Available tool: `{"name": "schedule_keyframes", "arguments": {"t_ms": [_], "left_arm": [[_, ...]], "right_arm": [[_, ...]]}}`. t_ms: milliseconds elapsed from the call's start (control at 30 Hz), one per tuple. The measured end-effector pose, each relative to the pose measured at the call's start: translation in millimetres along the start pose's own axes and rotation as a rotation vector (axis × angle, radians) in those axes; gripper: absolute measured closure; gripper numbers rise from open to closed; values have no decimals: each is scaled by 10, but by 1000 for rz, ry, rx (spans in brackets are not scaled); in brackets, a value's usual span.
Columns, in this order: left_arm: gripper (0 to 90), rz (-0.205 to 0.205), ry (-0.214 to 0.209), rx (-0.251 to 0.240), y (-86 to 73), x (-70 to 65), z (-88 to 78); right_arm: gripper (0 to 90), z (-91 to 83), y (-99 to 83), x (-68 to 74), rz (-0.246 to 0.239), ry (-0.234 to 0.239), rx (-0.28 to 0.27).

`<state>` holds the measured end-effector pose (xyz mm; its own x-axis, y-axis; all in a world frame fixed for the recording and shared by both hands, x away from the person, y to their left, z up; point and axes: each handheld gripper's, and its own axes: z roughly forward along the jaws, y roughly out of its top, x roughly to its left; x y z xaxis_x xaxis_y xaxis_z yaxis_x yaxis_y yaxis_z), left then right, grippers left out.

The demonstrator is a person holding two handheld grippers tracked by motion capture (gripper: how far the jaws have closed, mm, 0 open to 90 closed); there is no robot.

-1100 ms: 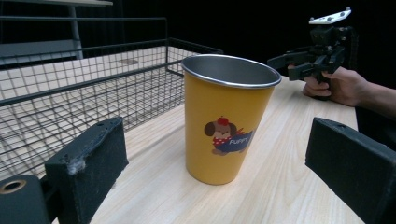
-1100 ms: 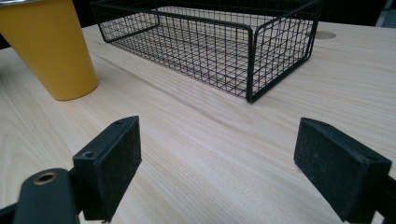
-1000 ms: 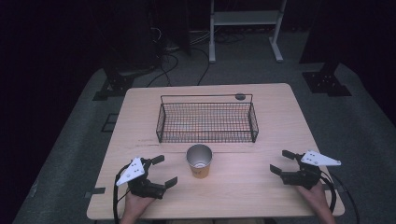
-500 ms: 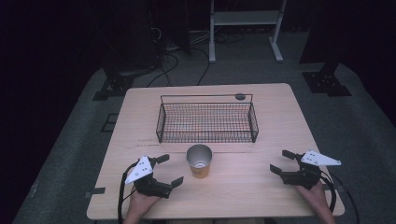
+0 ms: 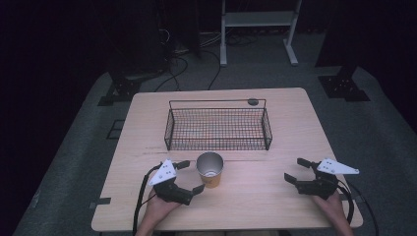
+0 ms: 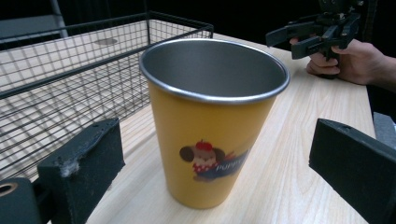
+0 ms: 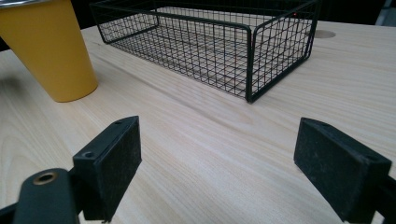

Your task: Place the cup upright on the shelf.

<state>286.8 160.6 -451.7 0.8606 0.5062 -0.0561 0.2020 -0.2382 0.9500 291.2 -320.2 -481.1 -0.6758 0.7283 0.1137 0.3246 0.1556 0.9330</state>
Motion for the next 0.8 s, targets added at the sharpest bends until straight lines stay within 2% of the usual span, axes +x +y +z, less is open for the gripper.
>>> {"name": "schedule_keyframes", "arguments": {"t_ms": [133,300,400,800], "left_arm": [[21,4,-16,42,25,0,149],[21,-9,-28,33,40,14,233],[21,-17,-33,46,44,34,292],[27,-11,-44,64,114,42,510]], "right_arm": [[139,0,0,-2,1,0,0],[140,0,0,-1,1,1,0],[139,-1,0,-2,2,2,0],[140,0,0,2,-1,4,0]]}}
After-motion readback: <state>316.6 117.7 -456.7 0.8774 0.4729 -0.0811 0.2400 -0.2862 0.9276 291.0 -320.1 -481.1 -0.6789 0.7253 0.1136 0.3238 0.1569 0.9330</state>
